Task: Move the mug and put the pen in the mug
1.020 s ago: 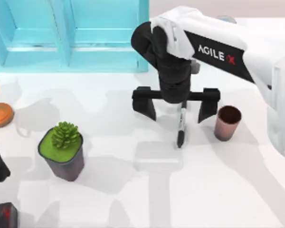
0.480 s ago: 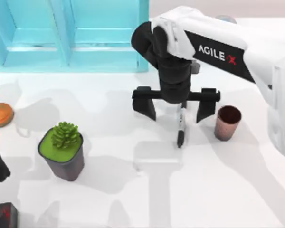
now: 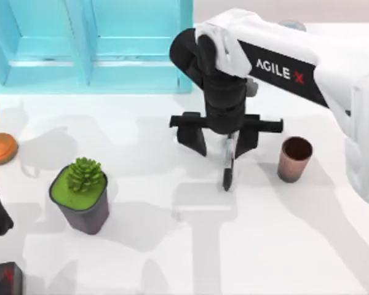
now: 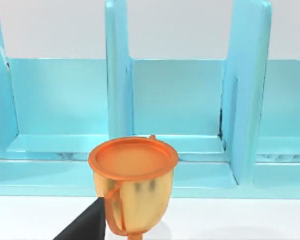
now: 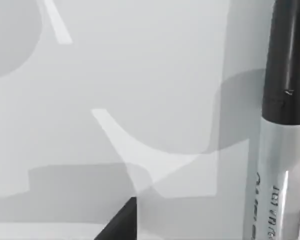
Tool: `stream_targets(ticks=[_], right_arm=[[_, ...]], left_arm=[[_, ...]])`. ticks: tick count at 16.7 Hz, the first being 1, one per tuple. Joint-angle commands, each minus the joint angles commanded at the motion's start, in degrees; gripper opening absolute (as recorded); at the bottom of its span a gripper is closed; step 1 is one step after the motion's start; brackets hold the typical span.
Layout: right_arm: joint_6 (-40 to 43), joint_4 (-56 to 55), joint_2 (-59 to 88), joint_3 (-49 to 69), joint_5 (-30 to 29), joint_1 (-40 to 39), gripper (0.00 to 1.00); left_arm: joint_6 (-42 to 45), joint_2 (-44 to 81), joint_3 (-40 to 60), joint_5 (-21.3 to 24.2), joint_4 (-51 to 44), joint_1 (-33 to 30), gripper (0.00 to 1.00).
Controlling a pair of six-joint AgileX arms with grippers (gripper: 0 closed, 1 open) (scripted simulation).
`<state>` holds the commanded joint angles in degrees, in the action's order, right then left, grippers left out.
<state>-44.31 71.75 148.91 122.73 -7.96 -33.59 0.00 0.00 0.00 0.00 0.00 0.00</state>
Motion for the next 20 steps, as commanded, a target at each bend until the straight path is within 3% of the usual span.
stream_targets(ticks=[2, 3, 12, 20], right_arm=[[0.0, 0.0, 0.0, 0.0, 0.0, 0.0, 0.02], [0.0, 0.0, 0.0, 0.0, 0.0, 0.0, 0.0], [-1.51, -0.37, -2.82, 1.99, 1.9, -0.68, 0.0], [-4.44, 2.0, -11.1, -4.77, 2.31, -3.36, 0.0]], left_arm=[[0.0, 0.0, 0.0, 0.0, 0.0, 0.0, 1.0], [0.0, 0.0, 0.0, 0.0, 0.0, 0.0, 1.0], [0.0, 0.0, 0.0, 0.0, 0.0, 0.0, 1.0], [0.0, 0.0, 0.0, 0.0, 0.0, 0.0, 1.0]])
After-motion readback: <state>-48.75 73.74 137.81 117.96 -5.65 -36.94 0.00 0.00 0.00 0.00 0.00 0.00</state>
